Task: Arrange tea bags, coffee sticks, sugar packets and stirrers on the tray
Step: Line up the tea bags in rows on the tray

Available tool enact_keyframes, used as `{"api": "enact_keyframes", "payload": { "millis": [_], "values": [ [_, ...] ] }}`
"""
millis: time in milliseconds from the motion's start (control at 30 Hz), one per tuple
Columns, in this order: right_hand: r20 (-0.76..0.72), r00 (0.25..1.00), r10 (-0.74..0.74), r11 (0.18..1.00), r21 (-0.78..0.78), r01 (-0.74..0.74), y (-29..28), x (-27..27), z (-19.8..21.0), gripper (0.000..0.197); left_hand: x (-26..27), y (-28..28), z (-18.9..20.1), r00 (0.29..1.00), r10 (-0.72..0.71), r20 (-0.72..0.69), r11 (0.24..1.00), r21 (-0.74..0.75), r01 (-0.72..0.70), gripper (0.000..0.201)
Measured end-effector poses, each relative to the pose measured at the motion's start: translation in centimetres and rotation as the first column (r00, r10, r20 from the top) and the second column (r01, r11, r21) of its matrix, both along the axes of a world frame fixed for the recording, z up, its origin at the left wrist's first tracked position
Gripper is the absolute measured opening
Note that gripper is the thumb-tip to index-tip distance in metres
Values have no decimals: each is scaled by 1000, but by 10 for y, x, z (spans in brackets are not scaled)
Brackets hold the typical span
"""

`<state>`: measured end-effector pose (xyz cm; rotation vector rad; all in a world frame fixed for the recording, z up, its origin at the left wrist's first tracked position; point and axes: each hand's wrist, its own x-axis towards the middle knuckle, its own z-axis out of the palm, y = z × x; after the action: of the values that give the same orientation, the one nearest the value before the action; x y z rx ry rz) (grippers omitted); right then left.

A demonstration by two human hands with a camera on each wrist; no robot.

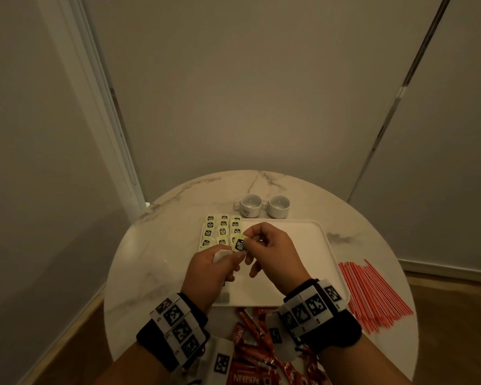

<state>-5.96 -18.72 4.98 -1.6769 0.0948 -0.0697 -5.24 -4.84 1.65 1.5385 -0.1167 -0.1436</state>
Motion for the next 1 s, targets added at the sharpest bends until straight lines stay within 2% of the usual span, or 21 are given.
{"api": "enact_keyframes", "payload": {
  "millis": [100, 233, 367, 533, 767, 833, 1000],
  "values": [
    [-6, 1000, -4, 999, 40, 4, -2, 0, -1, 6, 0, 5, -2, 1000, 27, -15, 1000, 13, -27, 14],
    [-24, 996, -87, 994, 57, 89, -8, 5, -4, 6, 2, 13, -2, 999, -6, -36, 998, -58, 4, 10],
    [-45, 996, -78, 996, 34, 80, -14, 7, -2, 15, 4, 18, -2, 992, -47, -114, 991, -134, 32, 7],
    [-57, 998, 0, 946, 323, 18, -17, 13, 17, 22, 8, 19, -7, 965, -76, -252, 973, -231, 16, 12],
    [40, 992, 118, 838, 533, -121, -8, 25, 36, 16, 16, 15, -24, 995, -54, -80, 996, 70, 59, 10],
    [84, 983, 161, 822, 541, -181, -4, 26, 39, 18, 19, 14, -26, 999, -31, -40, 993, 114, 36, 12],
    [178, 961, 213, 812, 514, -275, 2, 26, 42, 24, 27, 9, -19, 1000, 7, 24, 993, 115, -9, 12]
  ]
}}
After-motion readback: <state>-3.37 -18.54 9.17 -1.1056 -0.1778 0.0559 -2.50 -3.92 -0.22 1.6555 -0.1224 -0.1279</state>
